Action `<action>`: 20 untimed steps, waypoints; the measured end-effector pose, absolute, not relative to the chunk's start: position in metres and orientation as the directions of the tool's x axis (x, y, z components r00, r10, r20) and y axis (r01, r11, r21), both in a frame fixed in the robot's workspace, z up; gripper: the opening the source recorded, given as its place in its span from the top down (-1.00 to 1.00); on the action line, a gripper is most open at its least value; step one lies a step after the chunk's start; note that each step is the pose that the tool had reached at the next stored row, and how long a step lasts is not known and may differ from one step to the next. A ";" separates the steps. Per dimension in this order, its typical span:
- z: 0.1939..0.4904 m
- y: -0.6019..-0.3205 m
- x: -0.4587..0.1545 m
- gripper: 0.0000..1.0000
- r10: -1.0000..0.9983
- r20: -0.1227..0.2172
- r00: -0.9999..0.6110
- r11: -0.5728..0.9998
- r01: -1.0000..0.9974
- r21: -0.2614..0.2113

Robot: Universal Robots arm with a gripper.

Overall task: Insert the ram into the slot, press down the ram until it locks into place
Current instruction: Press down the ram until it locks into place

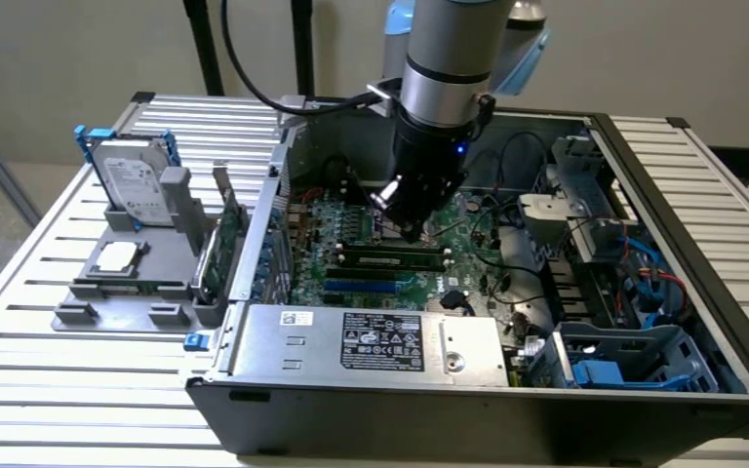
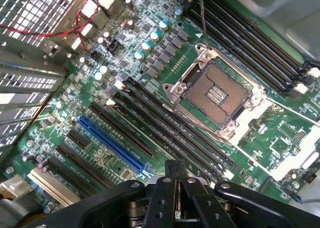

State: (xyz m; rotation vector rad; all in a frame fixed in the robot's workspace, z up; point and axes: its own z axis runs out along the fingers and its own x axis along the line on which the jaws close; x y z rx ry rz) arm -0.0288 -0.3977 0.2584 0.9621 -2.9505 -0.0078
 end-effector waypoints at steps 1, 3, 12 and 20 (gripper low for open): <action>0.258 -0.398 -0.029 0.79 -0.577 0.035 -0.816 0.816 -0.577 0.016; 0.258 -0.398 -0.029 0.79 -0.554 0.037 -0.832 0.833 -0.554 0.014; 0.258 -0.398 -0.029 0.79 -0.436 0.041 -0.899 0.900 -0.436 0.007; 0.258 -0.398 -0.029 0.79 -0.322 0.043 -0.946 0.947 -0.322 0.001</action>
